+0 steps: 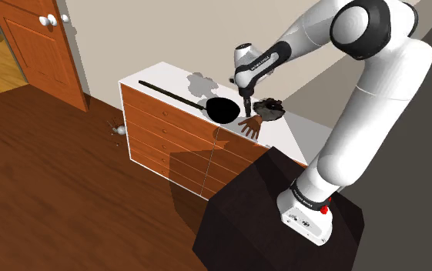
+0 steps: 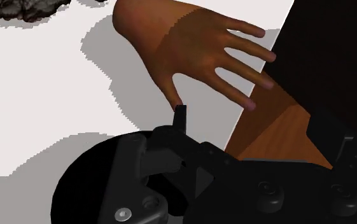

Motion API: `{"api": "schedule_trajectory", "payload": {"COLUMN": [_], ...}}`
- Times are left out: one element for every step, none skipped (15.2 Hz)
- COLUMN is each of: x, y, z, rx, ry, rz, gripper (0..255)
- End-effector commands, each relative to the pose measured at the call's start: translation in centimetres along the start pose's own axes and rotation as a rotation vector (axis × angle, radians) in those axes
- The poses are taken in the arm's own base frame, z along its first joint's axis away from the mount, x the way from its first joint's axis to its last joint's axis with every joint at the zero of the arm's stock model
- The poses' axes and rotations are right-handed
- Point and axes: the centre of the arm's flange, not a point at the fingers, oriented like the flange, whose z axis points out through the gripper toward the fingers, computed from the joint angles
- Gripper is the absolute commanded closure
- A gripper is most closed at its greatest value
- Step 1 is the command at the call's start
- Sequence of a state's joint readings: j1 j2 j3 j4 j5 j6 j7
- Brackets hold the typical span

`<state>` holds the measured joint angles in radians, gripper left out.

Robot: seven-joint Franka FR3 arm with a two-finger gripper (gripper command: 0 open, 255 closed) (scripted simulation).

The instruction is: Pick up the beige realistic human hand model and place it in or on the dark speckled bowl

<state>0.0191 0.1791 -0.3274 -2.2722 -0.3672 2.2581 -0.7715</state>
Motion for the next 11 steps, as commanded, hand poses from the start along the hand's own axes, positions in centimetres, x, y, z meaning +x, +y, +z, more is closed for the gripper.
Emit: {"api": "schedule_trajectory", "payload": {"x": [1.1, 1.8, 2.5, 3.2, 3.9, 4.6, 5.3, 5.9, 5.8, 5.8, 5.7], "y": [1.3, 1.9, 2.5, 3.1, 3.6, 4.2, 4.7, 5.1, 5.1, 5.2, 5.2], "z": [2.0, 3.0, 4.0, 5.0, 6.0, 7.1, 8.1, 9.0, 9.5, 10.0, 10.5], "rx": [-0.011, -0.016, -0.021, -0.026, -0.031, -0.036, -0.041, -0.046, -0.046, -0.045, -0.045], "ry": [-0.021, -0.031, -0.041, -0.051, -0.061, -0.071, -0.081, -0.090, -0.090, -0.090, -0.090], "rz": [-0.064, -0.095, -0.125, -0.156, -0.186, -0.217, -0.247, -0.273, -0.273, -0.273, -0.273], "gripper": [0, 0, 0, 0, 0, 0, 0, 0, 0, 0, 0]}}
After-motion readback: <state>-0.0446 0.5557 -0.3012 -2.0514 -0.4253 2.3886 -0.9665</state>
